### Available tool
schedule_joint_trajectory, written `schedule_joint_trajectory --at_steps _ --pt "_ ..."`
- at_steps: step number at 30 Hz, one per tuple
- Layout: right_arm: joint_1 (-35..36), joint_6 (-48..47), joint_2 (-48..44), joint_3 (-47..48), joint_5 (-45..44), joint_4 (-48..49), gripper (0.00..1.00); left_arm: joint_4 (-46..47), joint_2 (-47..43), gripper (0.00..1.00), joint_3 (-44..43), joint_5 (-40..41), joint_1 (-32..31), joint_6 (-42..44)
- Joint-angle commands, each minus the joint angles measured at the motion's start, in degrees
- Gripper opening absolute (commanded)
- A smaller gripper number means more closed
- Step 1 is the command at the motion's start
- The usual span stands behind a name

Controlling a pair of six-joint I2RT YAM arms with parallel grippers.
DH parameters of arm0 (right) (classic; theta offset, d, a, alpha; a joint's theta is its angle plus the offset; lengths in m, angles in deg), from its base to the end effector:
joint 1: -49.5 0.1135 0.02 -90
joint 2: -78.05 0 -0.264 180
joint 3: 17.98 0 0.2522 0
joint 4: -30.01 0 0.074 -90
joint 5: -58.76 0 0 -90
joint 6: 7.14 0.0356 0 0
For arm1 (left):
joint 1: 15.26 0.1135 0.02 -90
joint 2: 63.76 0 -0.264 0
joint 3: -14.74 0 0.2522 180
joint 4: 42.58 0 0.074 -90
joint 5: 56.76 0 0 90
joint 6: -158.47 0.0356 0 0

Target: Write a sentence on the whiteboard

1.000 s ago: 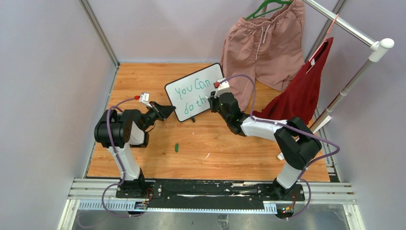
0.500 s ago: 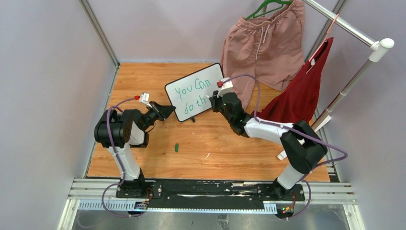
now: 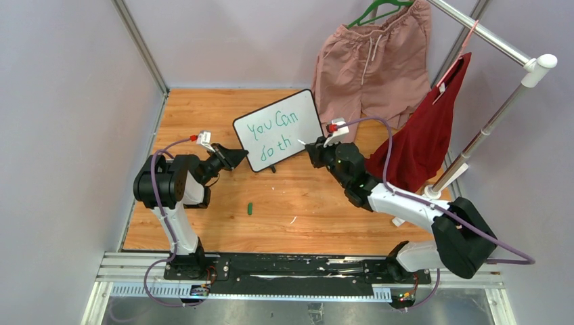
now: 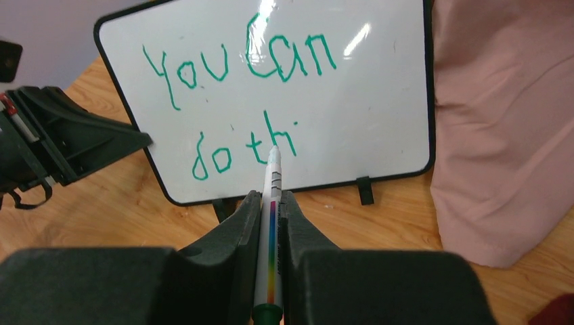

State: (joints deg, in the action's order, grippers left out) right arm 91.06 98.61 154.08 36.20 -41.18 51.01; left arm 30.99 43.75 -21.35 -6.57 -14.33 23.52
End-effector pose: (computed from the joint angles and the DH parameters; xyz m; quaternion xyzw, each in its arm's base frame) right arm 0.2281 0.1940 0.2742 -0.0992 0.7053 0.2811 0.6432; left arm 0.2814 -0.0182 0.1300 -0.0284 0.6963 -0.4728 0.5393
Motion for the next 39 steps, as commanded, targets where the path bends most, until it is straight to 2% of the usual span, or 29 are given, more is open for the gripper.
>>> schedule_joint_trajectory --at_steps 1,19,32,39 --pt "1.42 -0.55 -0.82 -1.76 0.77 1.34 0.0 1.97 1.48 0.0 -0.17 -0.35 -0.14 0.65" --pt "1.5 1.98 3.05 -0.56 -0.5 2.07 0.0 1.99 1.31 0.0 0.26 0.33 -0.14 0.74" --pt "1.5 -2.88 6.62 -1.94 -6.81 7.85 0.0 2.01 1.29 0.0 0.35 0.53 -0.15 0.65" --pt "1.66 -4.76 9.62 -0.51 -6.43 10.25 0.0 2.04 1.29 0.0 0.43 0.61 -0.24 0.65"
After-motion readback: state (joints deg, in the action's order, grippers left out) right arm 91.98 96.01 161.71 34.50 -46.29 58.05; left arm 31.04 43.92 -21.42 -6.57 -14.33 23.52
